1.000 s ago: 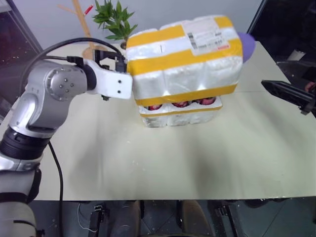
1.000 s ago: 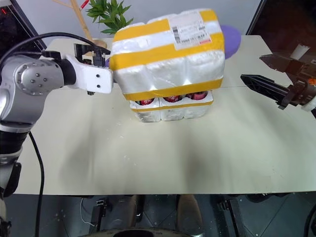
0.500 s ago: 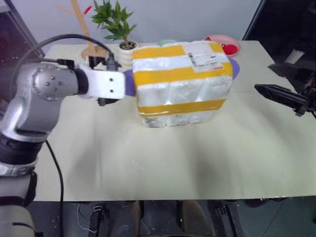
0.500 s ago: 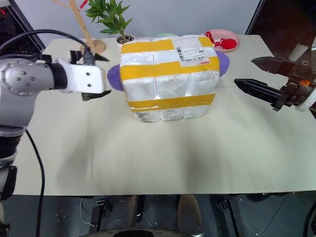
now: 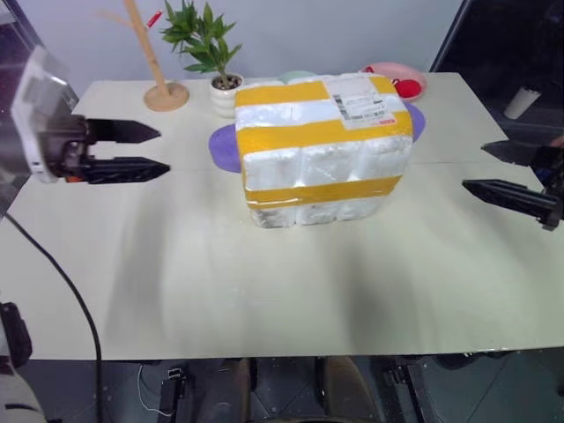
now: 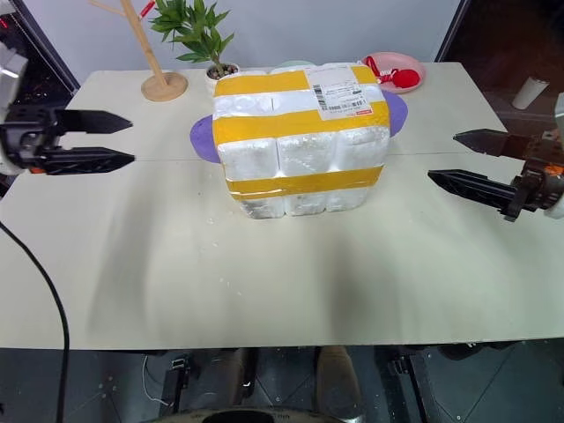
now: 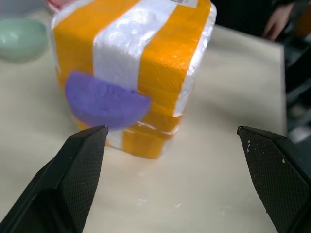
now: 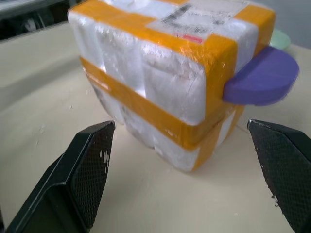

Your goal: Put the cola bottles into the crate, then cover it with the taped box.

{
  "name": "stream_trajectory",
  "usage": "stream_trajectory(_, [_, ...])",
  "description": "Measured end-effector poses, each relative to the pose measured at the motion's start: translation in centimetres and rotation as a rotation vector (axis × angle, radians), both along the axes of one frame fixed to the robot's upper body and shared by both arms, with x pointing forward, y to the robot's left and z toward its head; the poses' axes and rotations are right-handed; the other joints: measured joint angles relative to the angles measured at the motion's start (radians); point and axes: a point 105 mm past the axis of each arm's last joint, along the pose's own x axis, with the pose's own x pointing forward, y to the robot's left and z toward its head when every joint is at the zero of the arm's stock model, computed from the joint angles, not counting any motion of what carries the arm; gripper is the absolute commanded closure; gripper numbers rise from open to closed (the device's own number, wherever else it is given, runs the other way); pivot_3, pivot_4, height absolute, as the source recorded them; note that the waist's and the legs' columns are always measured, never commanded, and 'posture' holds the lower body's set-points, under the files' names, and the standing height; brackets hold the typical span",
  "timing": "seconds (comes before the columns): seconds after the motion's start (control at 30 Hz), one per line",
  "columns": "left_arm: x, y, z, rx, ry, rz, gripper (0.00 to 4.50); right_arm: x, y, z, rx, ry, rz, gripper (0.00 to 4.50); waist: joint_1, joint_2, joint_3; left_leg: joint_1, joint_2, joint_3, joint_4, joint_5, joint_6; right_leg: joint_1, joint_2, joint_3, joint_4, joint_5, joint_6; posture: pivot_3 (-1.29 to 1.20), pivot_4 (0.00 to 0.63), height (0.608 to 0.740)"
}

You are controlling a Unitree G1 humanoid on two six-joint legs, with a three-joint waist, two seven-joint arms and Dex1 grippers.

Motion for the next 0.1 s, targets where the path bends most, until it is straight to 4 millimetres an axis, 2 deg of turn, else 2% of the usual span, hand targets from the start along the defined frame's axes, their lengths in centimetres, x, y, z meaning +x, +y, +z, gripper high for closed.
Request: stream_trajectory(0.1, [0.36, -0.14, -1.17, 0.016, 0.043, -0.026, 0.04, 0.32, -0.27, -0.68, -0.013, 0.023, 0.001, 0.00, -0.001, -0.001, 0.000, -0.001, 0.000, 0.000, 0.001, 0.000, 0.000, 0.000, 0.000, 0.000, 0.000, 0.000, 0.000, 0.00, 0.150, 0.739])
